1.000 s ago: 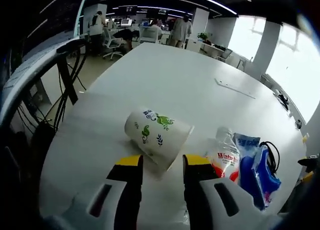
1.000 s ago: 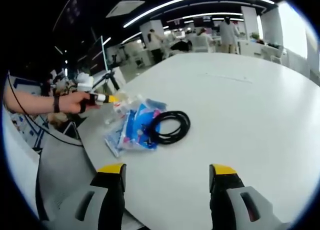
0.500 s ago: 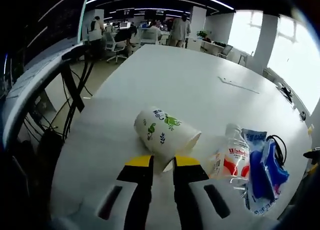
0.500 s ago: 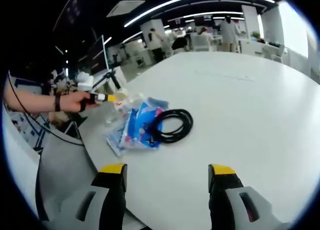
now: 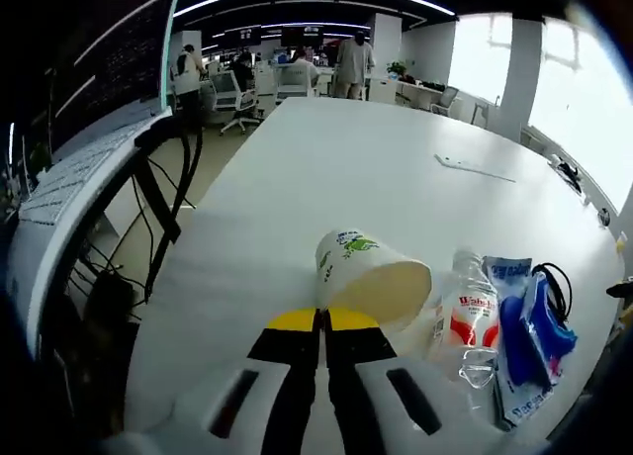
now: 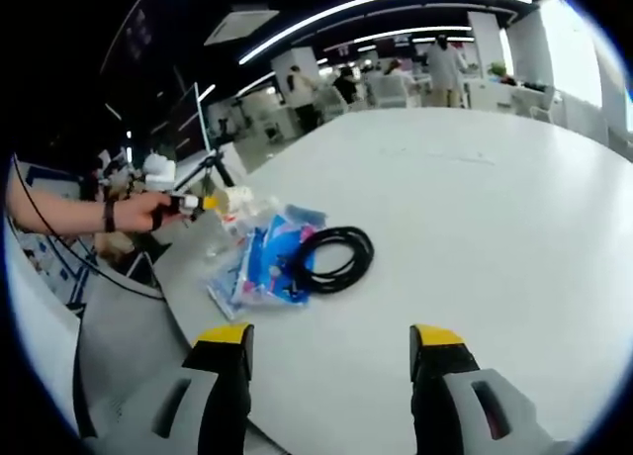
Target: Arrange the tabletop items into an orderly group along one side of the table until the central work area is clear of visible clutter.
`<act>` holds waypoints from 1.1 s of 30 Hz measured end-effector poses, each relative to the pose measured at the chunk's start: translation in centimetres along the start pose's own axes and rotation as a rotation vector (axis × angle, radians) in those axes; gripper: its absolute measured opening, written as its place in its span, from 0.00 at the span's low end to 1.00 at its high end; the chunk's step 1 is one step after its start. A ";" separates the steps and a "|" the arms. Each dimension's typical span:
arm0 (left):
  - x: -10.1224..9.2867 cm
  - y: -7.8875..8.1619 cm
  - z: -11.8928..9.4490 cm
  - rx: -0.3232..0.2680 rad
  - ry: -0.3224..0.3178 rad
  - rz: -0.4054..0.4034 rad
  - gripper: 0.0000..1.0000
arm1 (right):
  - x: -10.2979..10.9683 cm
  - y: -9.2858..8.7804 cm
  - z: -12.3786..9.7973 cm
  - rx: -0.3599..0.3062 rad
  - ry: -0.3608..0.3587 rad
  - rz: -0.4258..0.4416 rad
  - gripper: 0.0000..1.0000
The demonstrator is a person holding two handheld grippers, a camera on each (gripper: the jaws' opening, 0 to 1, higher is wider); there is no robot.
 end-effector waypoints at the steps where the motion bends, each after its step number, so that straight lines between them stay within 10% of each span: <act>1: 0.0 0.2 -0.1 -0.003 -0.002 0.001 0.00 | 0.0 0.0 0.0 0.000 0.000 0.001 0.65; 33: -2.6 3.7 1.2 -0.018 -0.135 0.021 0.00 | -1.1 -0.7 -1.6 -0.010 -0.027 0.016 0.66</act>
Point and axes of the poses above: the point that each gripper's makers call its tool centre point, and the gripper's own axes: z roughly forward along the fingers, x roughly to its left, y roughly out of its top, the point moved 6 cm from there along -z, roughly backward along the fingers, and after that the axes turned 5 degrees about -y, right-handed, at the moved point
